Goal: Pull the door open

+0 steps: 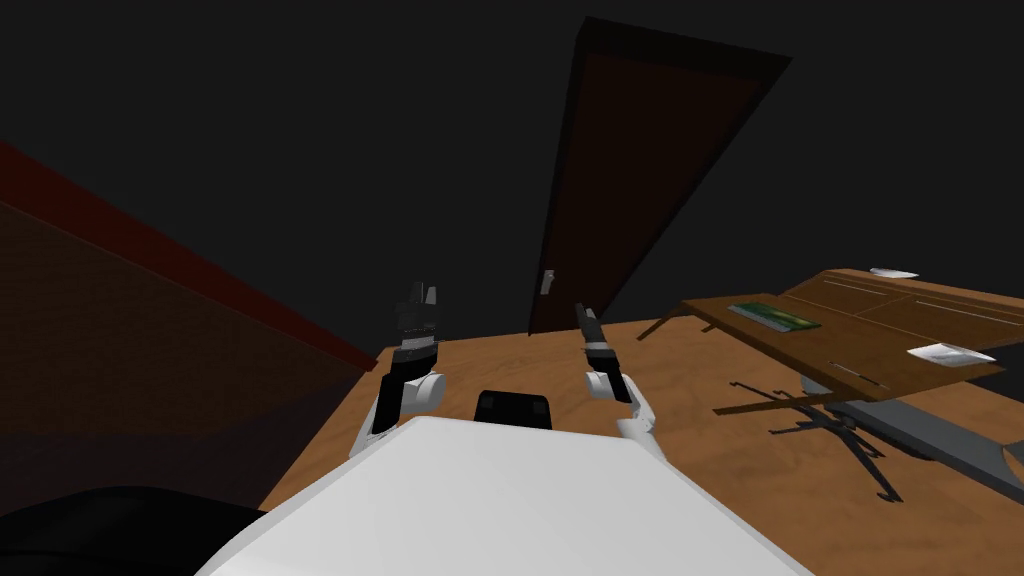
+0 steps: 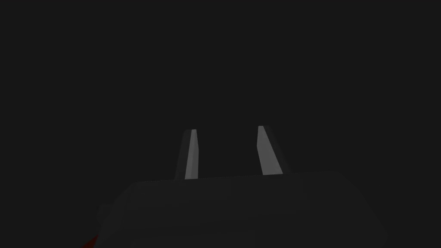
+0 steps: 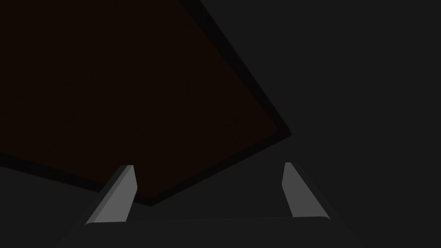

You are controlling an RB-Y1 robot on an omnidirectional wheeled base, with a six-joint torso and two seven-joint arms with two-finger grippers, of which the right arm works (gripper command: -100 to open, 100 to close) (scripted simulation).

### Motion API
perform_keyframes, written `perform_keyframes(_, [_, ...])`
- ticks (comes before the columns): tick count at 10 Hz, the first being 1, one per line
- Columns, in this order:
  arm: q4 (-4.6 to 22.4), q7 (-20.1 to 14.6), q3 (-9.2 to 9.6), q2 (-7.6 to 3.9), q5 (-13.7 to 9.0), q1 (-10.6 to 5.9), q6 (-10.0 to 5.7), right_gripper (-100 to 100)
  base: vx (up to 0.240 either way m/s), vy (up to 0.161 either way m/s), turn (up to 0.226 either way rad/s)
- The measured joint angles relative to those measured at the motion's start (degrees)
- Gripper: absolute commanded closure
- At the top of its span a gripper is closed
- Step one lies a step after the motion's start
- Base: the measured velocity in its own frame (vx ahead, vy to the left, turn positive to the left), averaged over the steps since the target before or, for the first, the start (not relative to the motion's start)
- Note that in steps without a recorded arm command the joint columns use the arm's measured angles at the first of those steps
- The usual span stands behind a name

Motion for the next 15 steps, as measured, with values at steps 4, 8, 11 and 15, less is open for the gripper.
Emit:
perform_keyframes(4, [6.3, 5.2, -0.23, -2.08, 0.3, -2.60, 1.22, -100, 0.105, -0.013, 0.105])
perform_keyframes(8, [12.8, 10.3, -0.44, -3.89, 0.7, -5.39, 2.03, -100, 0.096, -0.021, 0.095])
perform_keyframes(11, [17.4, 13.5, -0.73, -5.59, 0.8, -7.51, 2.83, -100, 0.092, -0.017, 0.094])
perform_keyframes(15, [22.3, 17.6, -0.99, -7.38, 1.0, -9.35, 3.64, -100, 0.088, -0.029, 0.086])
